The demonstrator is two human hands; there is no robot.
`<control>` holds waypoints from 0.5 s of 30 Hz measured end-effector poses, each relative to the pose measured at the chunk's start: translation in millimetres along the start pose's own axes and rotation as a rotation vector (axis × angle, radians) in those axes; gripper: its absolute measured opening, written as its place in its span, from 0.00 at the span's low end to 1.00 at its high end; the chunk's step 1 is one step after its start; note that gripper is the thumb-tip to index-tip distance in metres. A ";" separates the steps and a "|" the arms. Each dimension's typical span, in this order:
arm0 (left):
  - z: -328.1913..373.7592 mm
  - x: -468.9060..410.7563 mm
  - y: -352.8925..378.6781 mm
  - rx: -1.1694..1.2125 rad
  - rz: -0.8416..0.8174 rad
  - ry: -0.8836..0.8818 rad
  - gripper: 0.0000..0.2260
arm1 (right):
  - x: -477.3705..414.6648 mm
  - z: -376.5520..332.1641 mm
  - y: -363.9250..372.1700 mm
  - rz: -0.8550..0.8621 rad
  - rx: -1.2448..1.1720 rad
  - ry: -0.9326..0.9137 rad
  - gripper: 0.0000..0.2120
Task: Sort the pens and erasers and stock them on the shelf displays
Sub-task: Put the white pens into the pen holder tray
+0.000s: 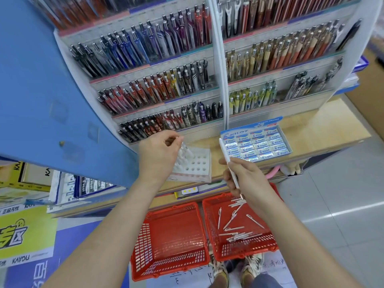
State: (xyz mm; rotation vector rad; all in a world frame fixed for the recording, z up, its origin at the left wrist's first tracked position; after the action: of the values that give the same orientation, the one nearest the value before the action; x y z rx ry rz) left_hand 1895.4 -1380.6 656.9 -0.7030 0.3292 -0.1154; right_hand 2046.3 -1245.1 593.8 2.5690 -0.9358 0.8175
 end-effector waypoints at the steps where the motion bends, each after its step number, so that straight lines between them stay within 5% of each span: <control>1: -1.9 0.1 3.1 -0.015 -0.012 0.013 0.03 | 0.2 -0.1 -0.3 -0.001 -0.002 -0.009 0.12; 15: -5.5 -7.9 31.2 -0.307 -0.139 0.265 0.06 | -2.6 1.5 -3.4 0.026 -0.016 -0.008 0.12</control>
State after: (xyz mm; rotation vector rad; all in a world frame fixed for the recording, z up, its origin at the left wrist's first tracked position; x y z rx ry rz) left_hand 1886.0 -1358.7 634.7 -1.0177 0.5592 -0.2955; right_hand 2047.5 -1241.9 590.8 2.5540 -0.9756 0.8040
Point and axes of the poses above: each hand's wrist, its own x-axis away from the middle knuckle, its own y-axis out of the palm, z = x × y, the point moved 4 cm from there along -x, towards the middle knuckle, and after that the axes turned 10 degrees about z, right-handed, at the moved point
